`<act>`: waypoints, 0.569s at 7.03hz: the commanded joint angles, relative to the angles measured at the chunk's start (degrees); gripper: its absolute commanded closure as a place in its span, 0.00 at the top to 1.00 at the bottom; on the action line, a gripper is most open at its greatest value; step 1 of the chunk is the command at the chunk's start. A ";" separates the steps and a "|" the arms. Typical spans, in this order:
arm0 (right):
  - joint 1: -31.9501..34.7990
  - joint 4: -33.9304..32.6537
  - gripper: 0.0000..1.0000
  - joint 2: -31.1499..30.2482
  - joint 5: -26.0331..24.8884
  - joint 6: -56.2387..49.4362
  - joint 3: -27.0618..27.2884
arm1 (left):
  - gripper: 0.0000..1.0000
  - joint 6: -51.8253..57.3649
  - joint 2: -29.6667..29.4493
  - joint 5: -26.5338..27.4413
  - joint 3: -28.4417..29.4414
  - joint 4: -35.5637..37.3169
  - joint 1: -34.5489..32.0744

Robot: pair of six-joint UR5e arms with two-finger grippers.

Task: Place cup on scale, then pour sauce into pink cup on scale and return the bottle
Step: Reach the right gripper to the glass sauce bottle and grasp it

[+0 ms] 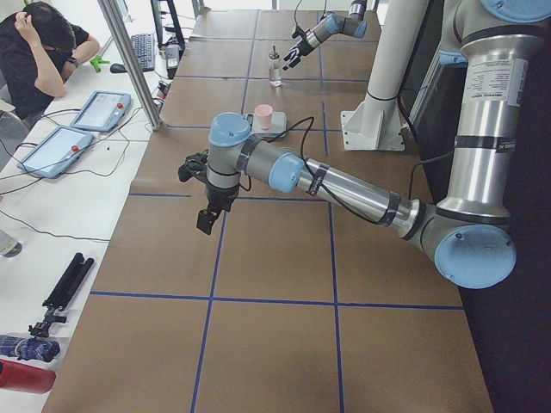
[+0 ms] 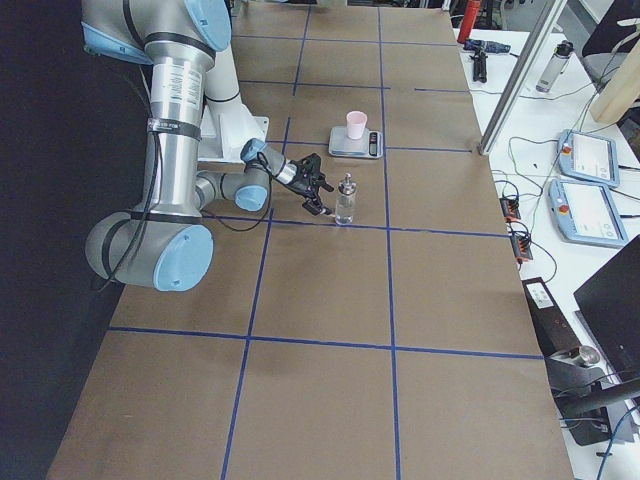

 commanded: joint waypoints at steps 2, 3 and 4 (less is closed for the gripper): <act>0.01 0.46 1.00 4.31 -2.26 -0.18 -6.31 | 1.00 0.00 0.03 -0.01 -0.09 0.00 -0.02; 0.01 1.77 1.00 4.40 -3.23 -0.27 -8.06 | 1.00 0.00 0.12 -0.01 -0.09 0.00 -0.02; 0.01 6.22 1.00 4.48 -4.20 -0.36 -11.47 | 1.00 0.00 0.20 -0.01 -0.09 0.09 -0.02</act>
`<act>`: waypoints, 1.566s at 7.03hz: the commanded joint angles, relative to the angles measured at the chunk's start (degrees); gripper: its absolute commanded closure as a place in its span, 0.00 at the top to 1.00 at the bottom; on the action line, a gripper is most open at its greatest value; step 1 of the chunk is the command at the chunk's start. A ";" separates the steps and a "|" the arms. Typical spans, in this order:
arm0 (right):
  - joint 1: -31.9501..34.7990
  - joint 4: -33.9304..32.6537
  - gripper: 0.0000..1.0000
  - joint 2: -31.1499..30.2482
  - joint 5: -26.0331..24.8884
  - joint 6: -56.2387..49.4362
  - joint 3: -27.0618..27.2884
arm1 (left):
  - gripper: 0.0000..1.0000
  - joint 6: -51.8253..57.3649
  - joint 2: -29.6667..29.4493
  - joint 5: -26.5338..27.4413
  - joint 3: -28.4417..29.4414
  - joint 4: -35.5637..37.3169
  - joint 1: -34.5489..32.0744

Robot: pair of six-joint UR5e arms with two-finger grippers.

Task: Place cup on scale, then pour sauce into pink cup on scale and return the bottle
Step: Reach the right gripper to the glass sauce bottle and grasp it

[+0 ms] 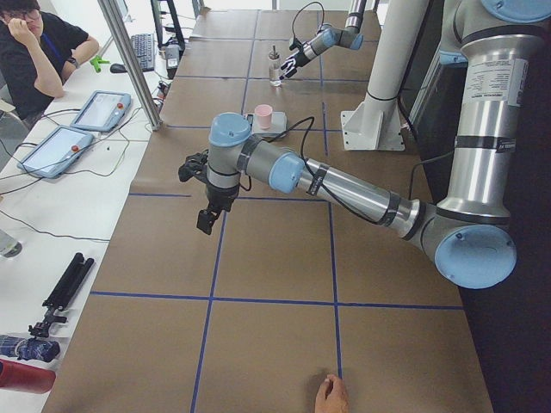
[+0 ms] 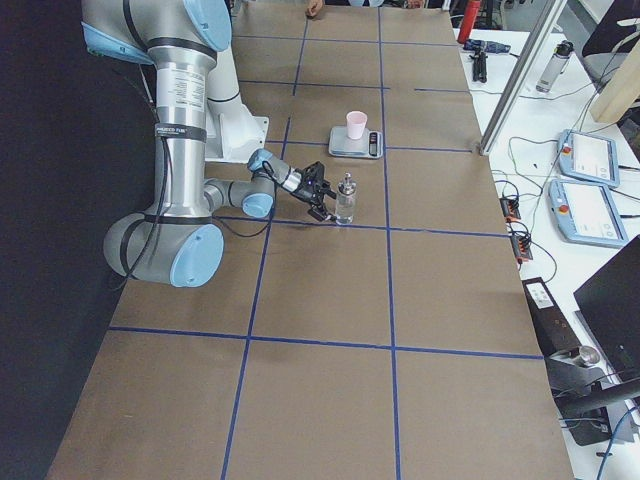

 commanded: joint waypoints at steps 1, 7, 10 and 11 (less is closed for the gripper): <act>-0.34 8.43 1.00 0.52 -2.74 -0.54 -6.77 | 1.00 0.00 0.17 0.00 0.00 -0.02 0.00; 0.00 9.36 1.00 2.55 -8.55 -3.45 -6.89 | 1.00 0.00 0.17 0.00 0.00 -0.02 0.00; -0.08 9.36 1.00 2.63 -9.52 -3.98 -6.89 | 1.00 0.00 0.17 0.00 0.00 -0.02 0.00; -0.08 9.45 0.87 2.72 -9.52 -3.89 -6.89 | 1.00 0.00 0.17 0.00 0.00 -0.02 0.00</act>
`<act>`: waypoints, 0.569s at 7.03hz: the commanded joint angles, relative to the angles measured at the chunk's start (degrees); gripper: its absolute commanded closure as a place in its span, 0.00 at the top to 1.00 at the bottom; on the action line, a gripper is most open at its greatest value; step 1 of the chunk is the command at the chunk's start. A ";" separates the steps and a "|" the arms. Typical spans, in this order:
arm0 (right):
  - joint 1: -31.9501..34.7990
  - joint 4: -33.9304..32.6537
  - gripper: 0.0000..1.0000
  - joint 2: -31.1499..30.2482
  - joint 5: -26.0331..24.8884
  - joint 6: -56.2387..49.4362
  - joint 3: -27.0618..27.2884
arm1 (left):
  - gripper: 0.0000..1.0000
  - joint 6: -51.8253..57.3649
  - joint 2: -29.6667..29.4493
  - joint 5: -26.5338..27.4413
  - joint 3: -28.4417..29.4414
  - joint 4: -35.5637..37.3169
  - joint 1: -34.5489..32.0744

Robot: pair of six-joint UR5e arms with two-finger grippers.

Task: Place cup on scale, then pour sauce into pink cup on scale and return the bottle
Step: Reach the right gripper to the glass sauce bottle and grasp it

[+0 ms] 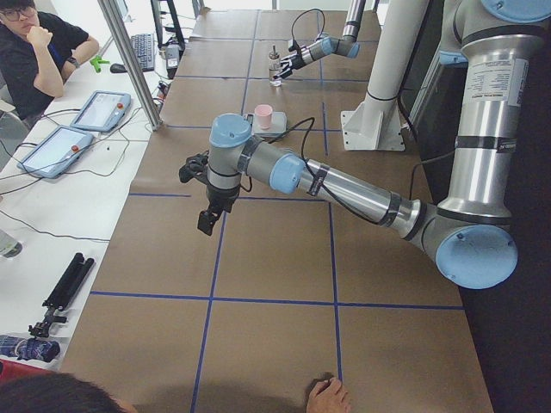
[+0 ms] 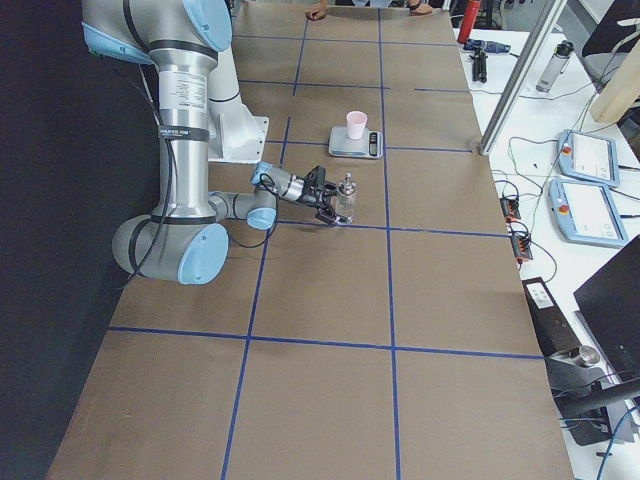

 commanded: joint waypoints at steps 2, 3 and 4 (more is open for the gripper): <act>-0.04 0.15 0.27 0.15 -0.08 -0.01 0.14 | 1.00 0.07 0.70 0.00 -0.09 -0.09 0.00; 0.05 0.15 0.02 0.15 -0.17 0.07 0.23 | 1.00 0.07 0.70 0.00 -0.18 -0.09 0.00; 0.05 0.15 0.00 0.07 -1.04 -0.10 0.23 | 1.00 0.07 0.79 0.00 -0.18 -0.09 0.00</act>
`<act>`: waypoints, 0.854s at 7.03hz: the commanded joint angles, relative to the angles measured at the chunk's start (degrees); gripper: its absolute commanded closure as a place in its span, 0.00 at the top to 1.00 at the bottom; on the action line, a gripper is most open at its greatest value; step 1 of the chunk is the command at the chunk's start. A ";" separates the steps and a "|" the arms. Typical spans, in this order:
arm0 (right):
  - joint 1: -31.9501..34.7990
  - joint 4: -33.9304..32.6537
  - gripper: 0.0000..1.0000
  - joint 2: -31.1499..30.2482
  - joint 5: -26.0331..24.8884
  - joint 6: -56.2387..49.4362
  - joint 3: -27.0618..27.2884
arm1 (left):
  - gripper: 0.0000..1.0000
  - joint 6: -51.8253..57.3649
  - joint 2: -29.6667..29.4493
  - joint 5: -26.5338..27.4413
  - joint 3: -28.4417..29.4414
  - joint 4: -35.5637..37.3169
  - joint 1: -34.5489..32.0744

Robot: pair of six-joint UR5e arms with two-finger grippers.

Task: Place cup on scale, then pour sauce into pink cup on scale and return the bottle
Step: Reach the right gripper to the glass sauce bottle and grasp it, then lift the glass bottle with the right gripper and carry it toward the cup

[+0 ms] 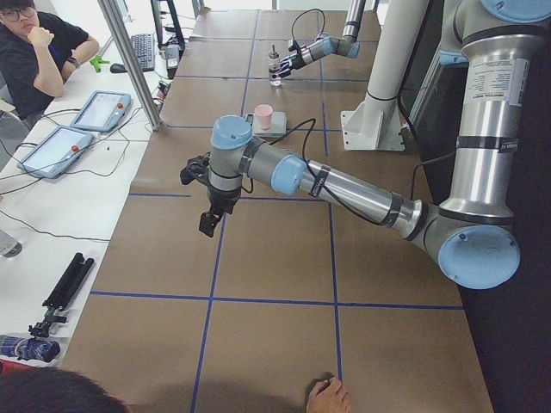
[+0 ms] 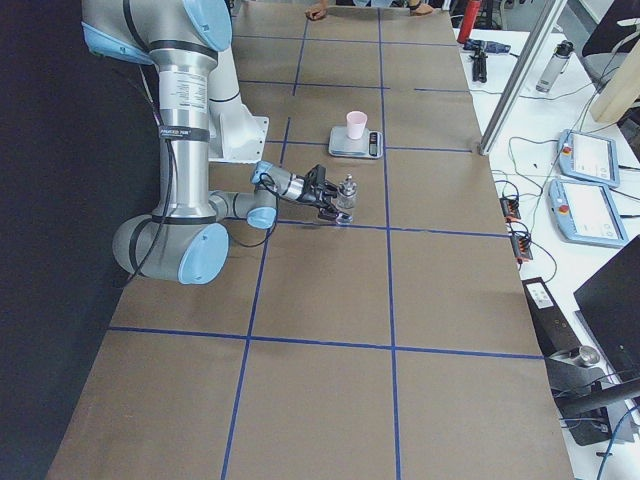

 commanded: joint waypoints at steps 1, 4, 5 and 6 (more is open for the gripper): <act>0.05 0.01 0.00 0.03 -1.76 -0.63 0.23 | 1.00 0.00 0.15 0.00 -0.05 -0.02 0.00; 0.31 -0.34 0.00 1.44 -3.09 -6.42 2.34 | 1.00 0.00 0.32 -0.09 0.04 0.24 0.00; 0.31 -0.43 0.00 1.44 -3.61 -9.39 2.43 | 1.00 -0.08 1.89 -0.44 0.30 0.16 0.00; 0.40 -0.34 0.00 1.53 -3.79 -10.21 2.60 | 1.00 0.00 3.91 -5.75 0.65 -0.10 -0.09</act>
